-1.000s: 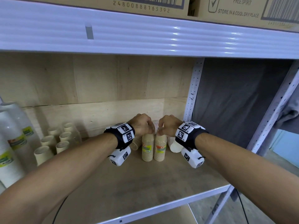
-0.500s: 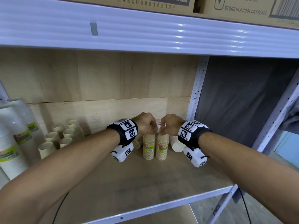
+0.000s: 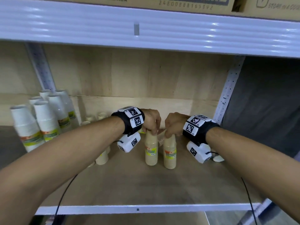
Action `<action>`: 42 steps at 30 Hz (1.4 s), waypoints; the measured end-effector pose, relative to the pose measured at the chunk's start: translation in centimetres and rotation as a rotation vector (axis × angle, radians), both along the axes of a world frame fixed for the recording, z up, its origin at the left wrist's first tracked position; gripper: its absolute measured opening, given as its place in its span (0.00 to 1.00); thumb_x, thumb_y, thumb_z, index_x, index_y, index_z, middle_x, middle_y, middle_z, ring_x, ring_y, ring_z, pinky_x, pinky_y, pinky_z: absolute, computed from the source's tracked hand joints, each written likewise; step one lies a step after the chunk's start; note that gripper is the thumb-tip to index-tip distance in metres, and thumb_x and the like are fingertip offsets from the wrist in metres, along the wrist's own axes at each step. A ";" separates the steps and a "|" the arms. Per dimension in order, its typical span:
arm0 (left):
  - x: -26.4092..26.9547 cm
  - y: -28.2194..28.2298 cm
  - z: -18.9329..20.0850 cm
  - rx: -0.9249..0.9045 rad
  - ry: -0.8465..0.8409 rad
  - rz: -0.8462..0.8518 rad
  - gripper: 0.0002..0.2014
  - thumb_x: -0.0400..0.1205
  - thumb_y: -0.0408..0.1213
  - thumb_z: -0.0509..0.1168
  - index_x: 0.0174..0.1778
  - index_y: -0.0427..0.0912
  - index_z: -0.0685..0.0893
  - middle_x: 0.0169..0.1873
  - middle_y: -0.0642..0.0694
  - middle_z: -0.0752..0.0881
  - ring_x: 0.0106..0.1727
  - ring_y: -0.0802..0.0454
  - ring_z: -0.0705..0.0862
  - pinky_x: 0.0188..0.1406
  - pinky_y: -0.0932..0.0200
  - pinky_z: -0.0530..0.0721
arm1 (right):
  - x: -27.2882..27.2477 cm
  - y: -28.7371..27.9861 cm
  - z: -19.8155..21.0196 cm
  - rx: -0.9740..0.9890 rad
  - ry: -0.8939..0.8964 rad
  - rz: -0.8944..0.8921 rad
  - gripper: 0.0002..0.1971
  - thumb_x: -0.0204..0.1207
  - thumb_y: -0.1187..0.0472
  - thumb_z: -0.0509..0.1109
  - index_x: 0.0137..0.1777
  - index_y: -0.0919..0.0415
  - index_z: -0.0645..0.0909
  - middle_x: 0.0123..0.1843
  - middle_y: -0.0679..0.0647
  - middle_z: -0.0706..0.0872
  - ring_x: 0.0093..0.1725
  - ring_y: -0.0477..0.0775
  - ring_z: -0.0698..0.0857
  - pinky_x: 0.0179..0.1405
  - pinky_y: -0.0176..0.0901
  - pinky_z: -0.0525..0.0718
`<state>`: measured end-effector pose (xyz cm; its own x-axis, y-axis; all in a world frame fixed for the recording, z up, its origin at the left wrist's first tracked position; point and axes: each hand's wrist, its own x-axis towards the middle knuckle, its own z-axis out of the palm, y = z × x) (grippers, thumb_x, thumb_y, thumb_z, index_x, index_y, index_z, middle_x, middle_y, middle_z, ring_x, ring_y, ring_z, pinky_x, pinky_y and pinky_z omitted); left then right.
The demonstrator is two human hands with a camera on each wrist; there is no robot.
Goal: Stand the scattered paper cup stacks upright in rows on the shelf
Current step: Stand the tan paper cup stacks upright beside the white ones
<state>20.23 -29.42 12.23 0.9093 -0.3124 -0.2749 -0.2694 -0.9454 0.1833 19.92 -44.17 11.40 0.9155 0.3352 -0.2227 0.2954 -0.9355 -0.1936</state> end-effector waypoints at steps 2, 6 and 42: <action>-0.7 1.5 0.3 0.014 0.034 0.034 0.12 0.73 0.35 0.77 0.51 0.41 0.88 0.44 0.42 0.88 0.36 0.48 0.87 0.31 0.59 0.87 | 0.0 1.7 0.1 -0.004 0.019 0.045 0.17 0.62 0.54 0.81 0.44 0.67 0.87 0.35 0.57 0.87 0.32 0.52 0.85 0.32 0.43 0.83; -2.3 5.2 0.7 0.024 0.094 0.125 0.11 0.73 0.33 0.78 0.49 0.39 0.86 0.42 0.40 0.86 0.40 0.44 0.87 0.40 0.53 0.90 | -0.8 5.7 0.5 0.020 0.063 0.137 0.18 0.62 0.52 0.82 0.45 0.65 0.87 0.38 0.57 0.89 0.38 0.54 0.88 0.38 0.46 0.87; -12.0 22.1 -0.9 0.079 -0.083 0.453 0.13 0.70 0.37 0.79 0.47 0.48 0.85 0.50 0.49 0.87 0.52 0.49 0.85 0.53 0.51 0.88 | -6.4 22.3 -1.5 0.226 -0.136 0.593 0.19 0.67 0.49 0.80 0.48 0.65 0.87 0.59 0.51 0.83 0.45 0.48 0.78 0.38 0.39 0.74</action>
<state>8.28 -7.29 11.30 0.9691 0.1403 -0.2027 0.1633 -0.9814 0.1012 13.57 -21.91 9.94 0.5757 0.8175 0.0179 0.7852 -0.5465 -0.2912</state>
